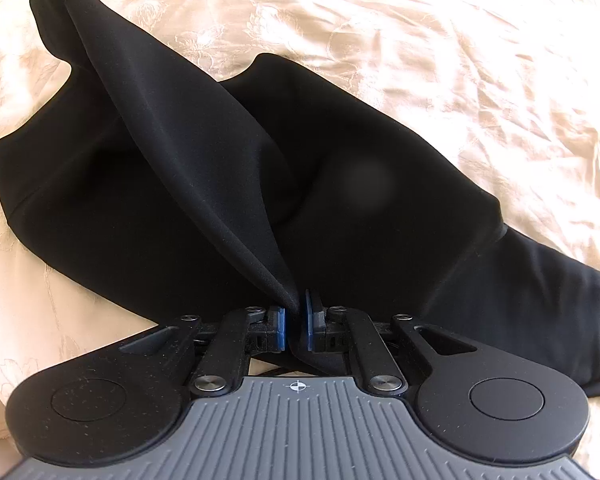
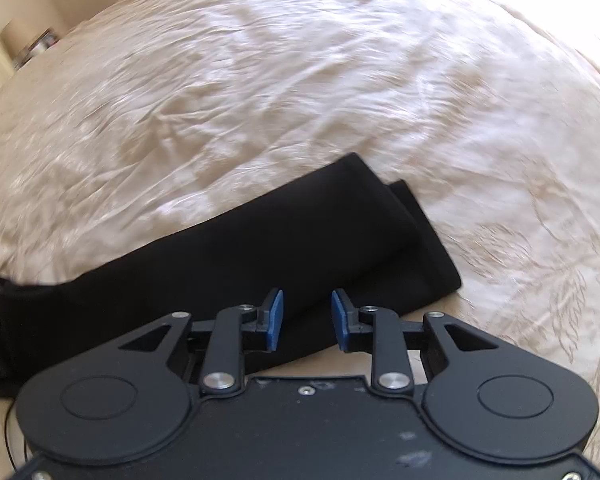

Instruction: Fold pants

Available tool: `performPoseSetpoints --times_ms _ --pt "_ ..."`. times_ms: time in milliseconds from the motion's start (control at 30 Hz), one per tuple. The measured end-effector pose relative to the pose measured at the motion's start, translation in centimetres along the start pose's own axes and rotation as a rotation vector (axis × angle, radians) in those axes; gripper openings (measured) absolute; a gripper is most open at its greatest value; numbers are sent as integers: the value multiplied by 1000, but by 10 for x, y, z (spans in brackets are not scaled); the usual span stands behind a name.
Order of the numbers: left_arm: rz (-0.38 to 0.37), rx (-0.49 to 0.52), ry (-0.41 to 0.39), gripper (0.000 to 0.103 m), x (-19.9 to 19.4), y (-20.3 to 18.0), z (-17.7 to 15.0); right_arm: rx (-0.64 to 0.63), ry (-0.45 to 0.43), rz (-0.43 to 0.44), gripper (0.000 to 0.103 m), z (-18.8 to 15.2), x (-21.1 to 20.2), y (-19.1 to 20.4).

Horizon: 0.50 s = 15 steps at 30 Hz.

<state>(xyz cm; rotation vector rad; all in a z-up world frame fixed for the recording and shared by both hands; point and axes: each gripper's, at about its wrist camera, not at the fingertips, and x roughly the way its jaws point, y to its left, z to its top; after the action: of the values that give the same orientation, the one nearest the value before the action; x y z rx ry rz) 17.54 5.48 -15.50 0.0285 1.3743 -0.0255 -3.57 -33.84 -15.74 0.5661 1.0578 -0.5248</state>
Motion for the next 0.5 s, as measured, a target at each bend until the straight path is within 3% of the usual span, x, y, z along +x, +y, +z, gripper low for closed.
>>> performPoseSetpoints --times_ms 167,500 --pt "13 -4 -4 9 -5 -1 2 195 17 -25 36 10 18 -39" --pt "7 -46 -24 9 -25 6 -3 406 29 33 40 25 40 -57"
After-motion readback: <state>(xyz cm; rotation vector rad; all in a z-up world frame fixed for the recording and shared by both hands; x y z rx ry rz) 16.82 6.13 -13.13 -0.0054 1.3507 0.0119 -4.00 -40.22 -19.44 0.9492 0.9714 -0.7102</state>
